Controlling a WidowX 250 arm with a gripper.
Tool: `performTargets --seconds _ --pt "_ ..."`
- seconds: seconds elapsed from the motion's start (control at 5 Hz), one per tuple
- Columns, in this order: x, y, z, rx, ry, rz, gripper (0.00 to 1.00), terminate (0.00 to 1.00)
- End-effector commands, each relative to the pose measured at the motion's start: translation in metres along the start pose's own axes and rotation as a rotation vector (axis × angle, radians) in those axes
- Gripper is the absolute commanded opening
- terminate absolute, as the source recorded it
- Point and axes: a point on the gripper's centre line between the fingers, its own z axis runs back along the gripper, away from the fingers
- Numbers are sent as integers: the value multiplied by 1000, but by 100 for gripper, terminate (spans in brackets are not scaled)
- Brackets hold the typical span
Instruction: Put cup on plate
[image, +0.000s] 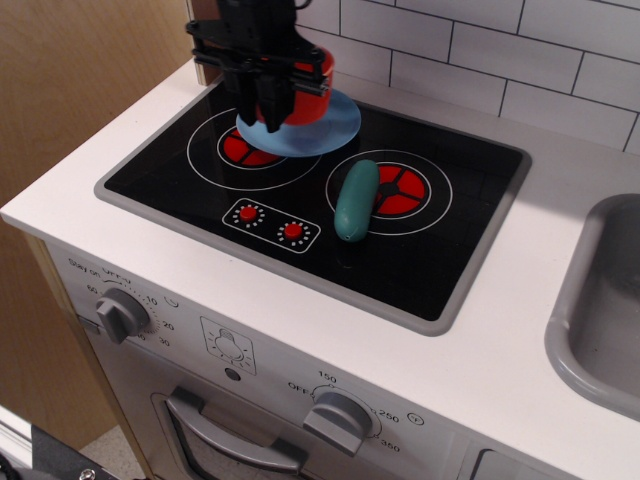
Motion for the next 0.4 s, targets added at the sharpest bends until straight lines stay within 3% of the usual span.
performTargets --seconds 0.0,0.2 --pt "22 2 6 12 -63 16 0 0" --pt "18 3 11 21 -86 20 100 0"
